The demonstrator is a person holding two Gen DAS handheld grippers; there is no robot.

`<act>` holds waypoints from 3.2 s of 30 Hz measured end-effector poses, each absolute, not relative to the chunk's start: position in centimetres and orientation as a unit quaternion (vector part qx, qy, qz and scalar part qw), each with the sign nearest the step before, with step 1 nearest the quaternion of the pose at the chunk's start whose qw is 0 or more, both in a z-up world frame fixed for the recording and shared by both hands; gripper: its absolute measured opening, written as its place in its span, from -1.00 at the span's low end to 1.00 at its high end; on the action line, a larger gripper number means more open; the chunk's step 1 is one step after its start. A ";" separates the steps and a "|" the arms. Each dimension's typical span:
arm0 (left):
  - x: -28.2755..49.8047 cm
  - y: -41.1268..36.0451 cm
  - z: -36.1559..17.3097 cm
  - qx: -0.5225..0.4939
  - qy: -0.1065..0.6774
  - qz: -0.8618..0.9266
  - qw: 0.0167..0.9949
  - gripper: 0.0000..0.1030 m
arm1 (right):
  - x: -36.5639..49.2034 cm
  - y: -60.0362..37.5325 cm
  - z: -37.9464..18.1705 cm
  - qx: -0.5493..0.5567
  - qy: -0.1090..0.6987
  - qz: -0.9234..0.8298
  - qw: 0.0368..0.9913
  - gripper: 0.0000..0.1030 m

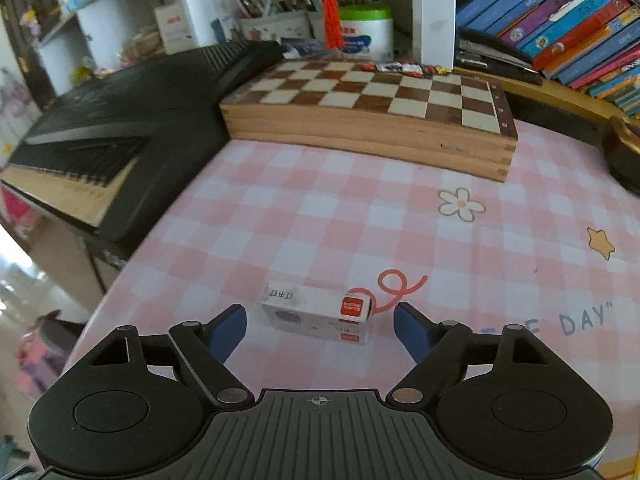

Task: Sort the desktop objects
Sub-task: 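Close the right gripper on the small white box while the left holds the toy car, then carry the toy car and white box together toward the yellow box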

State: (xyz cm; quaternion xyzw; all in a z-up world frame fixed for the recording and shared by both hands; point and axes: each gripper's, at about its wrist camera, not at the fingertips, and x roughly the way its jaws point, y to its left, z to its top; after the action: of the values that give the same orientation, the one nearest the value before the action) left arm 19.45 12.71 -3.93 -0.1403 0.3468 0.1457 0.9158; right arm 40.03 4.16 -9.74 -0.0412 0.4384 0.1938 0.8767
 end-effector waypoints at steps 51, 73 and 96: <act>13.5 13.1 2.0 -0.145 0.257 -0.010 0.955 0.19 | 23.7 -7.6 0.6 -0.001 0.357 0.190 0.915 0.08; 6.3 13.6 1.2 -0.121 0.285 -0.083 0.947 0.19 | 12.5 -7.9 -0.5 0.017 0.379 0.138 0.915 0.08; 4.2 10.2 0.0 -0.083 0.314 -0.192 0.926 0.19 | 5.3 -11.2 -2.0 0.058 0.401 0.046 0.913 0.08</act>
State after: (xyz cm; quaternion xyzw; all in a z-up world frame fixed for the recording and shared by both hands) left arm 4.19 10.25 0.03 -0.0833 0.3142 -0.1917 0.9260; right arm 5.28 -11.25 -2.01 0.0583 0.4012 0.0462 0.9130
